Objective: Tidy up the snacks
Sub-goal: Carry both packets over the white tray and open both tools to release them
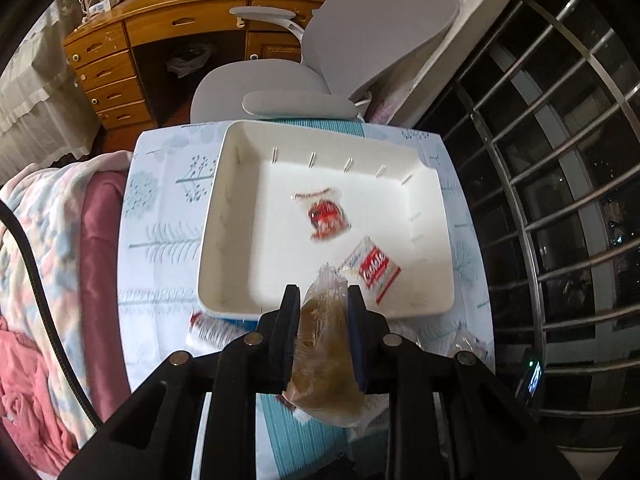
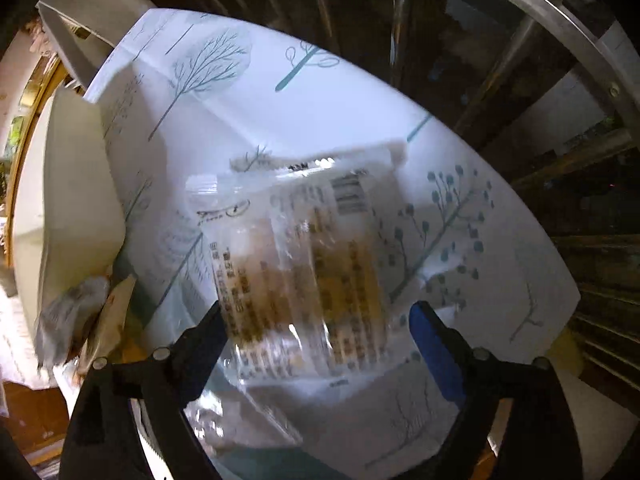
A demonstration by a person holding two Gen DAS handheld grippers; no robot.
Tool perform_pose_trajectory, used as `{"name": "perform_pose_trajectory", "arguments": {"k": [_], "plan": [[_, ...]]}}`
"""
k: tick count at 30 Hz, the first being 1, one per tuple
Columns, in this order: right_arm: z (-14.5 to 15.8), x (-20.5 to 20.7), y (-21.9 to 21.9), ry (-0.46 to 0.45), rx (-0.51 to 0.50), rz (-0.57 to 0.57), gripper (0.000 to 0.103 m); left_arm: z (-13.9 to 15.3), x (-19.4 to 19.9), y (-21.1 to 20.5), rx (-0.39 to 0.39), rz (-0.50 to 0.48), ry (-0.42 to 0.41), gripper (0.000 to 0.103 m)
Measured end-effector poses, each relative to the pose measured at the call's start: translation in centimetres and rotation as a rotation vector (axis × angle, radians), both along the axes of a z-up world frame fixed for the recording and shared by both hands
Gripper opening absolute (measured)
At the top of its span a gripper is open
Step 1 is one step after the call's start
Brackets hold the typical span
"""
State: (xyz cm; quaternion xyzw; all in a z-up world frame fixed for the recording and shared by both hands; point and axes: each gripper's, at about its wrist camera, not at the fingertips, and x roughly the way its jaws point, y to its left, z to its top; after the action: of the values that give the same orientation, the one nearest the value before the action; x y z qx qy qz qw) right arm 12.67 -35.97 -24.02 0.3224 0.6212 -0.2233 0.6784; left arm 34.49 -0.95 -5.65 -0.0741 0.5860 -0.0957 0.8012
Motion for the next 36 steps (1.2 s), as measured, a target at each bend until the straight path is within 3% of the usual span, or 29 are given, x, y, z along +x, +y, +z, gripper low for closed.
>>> {"name": "perform_pose_trajectory", "arguments": {"k": [2,8,14,24,31,36], "plan": [[-0.2,0.6,0.1,-0.001,0.004,-0.003,0.083,-0.6,1.0,0.1,-0.012,-0.003,-0.006,0.021],[0.5,1.6,0.8,0.012,-0.039,-0.019,0.074,-2.0,2.9,0.5,-0.037,-0.008,-0.02,0.021],[3.1,2.8,1.9,-0.022,-0.059,-0.026,0.074,-2.4,3.3,1.2,-0.073,-0.019,-0.036,0.021],[11.4,6.3,5.1,-0.2,-0.148,0.085,0.074,-2.7,3.2,3.0,-0.128,-0.019,-0.07,0.021],[15.0,10.0,9.1,-0.373,-0.198,0.232,0.074,-2.6,2.8,5.0,-0.183,-0.002,-0.133,0.021],[16.8,11.9,12.7,-0.501,-0.161,0.321,0.075,-2.2,2.7,6.5,-0.215,0.027,-0.175,0.021]]}}
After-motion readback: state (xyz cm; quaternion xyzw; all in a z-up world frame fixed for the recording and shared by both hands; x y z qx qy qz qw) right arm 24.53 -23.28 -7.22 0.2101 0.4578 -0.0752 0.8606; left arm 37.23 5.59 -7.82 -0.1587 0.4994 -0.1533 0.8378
